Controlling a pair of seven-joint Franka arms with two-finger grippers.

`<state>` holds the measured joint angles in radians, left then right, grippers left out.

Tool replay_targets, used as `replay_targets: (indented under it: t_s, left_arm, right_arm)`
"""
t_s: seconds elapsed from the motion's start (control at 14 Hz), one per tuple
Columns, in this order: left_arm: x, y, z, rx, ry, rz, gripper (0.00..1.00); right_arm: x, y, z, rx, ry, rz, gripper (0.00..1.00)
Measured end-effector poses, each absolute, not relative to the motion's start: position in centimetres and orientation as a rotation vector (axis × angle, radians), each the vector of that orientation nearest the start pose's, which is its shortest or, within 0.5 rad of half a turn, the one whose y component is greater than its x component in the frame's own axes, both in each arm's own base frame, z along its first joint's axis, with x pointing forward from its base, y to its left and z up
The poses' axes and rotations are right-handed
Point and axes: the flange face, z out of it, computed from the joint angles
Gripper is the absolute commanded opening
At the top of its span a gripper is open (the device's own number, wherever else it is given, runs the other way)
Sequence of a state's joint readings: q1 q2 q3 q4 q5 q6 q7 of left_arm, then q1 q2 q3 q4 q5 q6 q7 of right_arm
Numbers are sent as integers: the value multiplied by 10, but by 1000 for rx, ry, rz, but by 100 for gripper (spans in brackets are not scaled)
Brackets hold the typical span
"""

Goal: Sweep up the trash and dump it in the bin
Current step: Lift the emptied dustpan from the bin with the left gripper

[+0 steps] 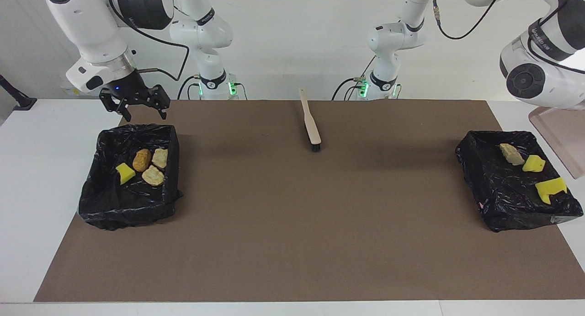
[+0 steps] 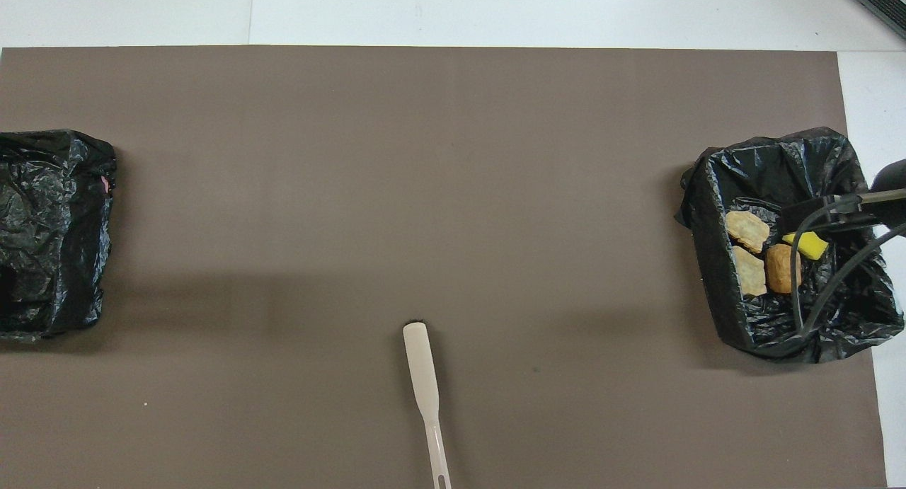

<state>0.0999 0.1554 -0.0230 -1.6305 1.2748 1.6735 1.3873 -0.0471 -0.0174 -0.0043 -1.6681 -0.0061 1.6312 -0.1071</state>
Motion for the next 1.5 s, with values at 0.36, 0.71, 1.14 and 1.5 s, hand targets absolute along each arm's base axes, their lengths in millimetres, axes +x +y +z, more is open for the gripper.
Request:
replay_targets:
  t_s: [0.36, 0.71, 1.14, 1.5]
  left_arm:
    - [605, 67, 553, -1855, 1482, 717, 0]
    - [599, 16, 523, -2441, 1184, 383, 0]
    - [589, -119, 469, -2857, 582, 234, 0]
    - [581, -222, 426, -3005, 365, 176, 0]
  right_arm:
    - [553, -27, 592, -3144, -94, 36, 100]
    - [554, -24, 592, -3144, -102, 34, 100]
    - [554, -22, 592, -3144, -107, 34, 100]
    - [554, -22, 592, -3144, -108, 34, 100]
